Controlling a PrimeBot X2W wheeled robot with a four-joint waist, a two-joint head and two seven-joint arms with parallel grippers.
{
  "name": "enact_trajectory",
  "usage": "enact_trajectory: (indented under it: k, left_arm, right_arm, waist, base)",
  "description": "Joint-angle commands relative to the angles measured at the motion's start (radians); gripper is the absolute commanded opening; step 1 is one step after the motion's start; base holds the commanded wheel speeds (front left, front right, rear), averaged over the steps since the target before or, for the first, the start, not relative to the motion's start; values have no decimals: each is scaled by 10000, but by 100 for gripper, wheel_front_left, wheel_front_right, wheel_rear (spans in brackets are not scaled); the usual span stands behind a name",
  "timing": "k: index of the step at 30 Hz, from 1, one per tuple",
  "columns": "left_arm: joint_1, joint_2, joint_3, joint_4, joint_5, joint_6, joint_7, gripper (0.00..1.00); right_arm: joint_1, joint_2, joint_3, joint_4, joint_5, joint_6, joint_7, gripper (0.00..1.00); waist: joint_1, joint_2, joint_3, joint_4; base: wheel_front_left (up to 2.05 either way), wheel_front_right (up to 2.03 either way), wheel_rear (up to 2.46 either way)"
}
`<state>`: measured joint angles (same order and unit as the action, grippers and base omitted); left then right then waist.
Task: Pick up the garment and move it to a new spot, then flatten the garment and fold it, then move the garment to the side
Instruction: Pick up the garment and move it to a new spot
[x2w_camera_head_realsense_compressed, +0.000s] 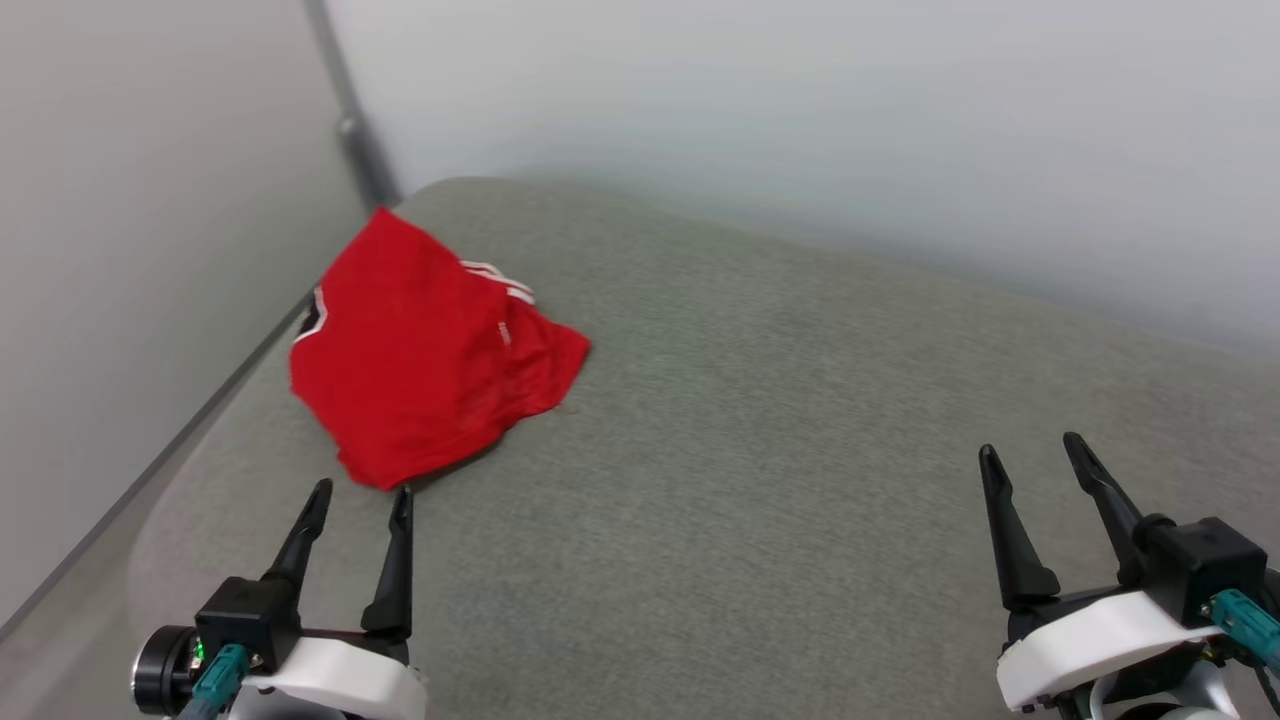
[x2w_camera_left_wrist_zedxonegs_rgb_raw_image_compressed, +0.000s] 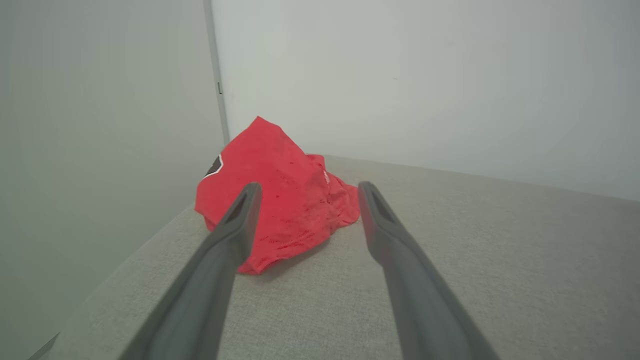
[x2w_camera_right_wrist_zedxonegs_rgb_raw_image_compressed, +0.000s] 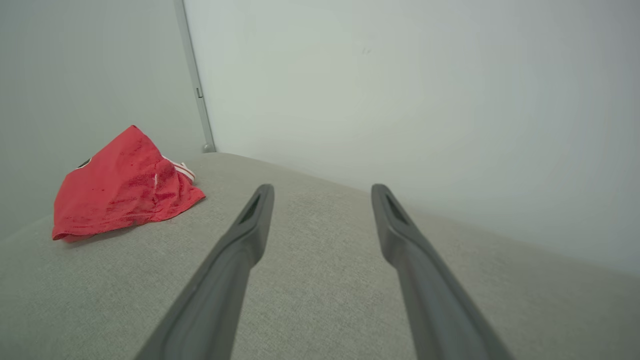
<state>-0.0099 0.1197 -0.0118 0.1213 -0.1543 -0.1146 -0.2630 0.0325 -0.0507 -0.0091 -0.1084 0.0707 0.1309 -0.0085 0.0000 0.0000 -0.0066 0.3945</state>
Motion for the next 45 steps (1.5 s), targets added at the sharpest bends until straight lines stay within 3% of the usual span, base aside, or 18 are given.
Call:
enact_trajectory:
  k: [1, 7, 18, 25, 28, 36, 39, 45]
  left_arm:
    - [124, 57, 111, 2, 0, 35, -25, 100]
    - [244, 0, 434, -149, -88, 91, -25, 100]
    - [411, -152, 918, -453, -41, 86, -25, 100]
    - [-517, 85, 682, 27, -56, -21, -25, 100]
    - [-1415, 417, 424, 441, -200, -95, 110, 100]
    - [-4174, 1825, 320, 1479, -804, -149, 982, 100]
    - [-5127, 2323, 161, 2288, -1185, -161, 1679, 100]
    - [-6523, 3596, -1060, 4076, -2520, -154, 3308, 100]
  right_arm:
    - [-71, 8, 68, -38, -20, -3, 19, 100]
    - [-331, 9, 372, -84, -189, -3, 111, 100]
    - [-942, 6, 831, 164, -428, -5, 170, 100]
    - [-970, 6, 605, -97, -582, -5, 257, 100]
    - [-962, 6, 429, -326, -598, -5, 356, 100]
    - [-1756, 0, 645, -898, -703, -5, 749, 100]
    - [-1957, 0, 634, -1049, -742, -5, 776, 100]
    - [-2340, 0, 624, -943, -617, -3, 585, 100]
  waist:
    - [0, 0, -30, 735]
    - [0, 0, 181, 1319]
    - [0, 0, 532, 1435]
    - [0, 0, 934, 1429]
    - [0, 0, 1236, 1340]
    - [0, 0, 2855, 104]
    - [0, 0, 3465, -354]
    - [0, 0, 4430, -1071]
  base:
    - [0, 0, 0]
    - [0, 0, 0]
    - [0, 0, 0]
    - [0, 0, 0]
    - [0, 0, 0]
    - [0, 0, 0]
    - [0, 0, 0]
    - [0, 0, 0]
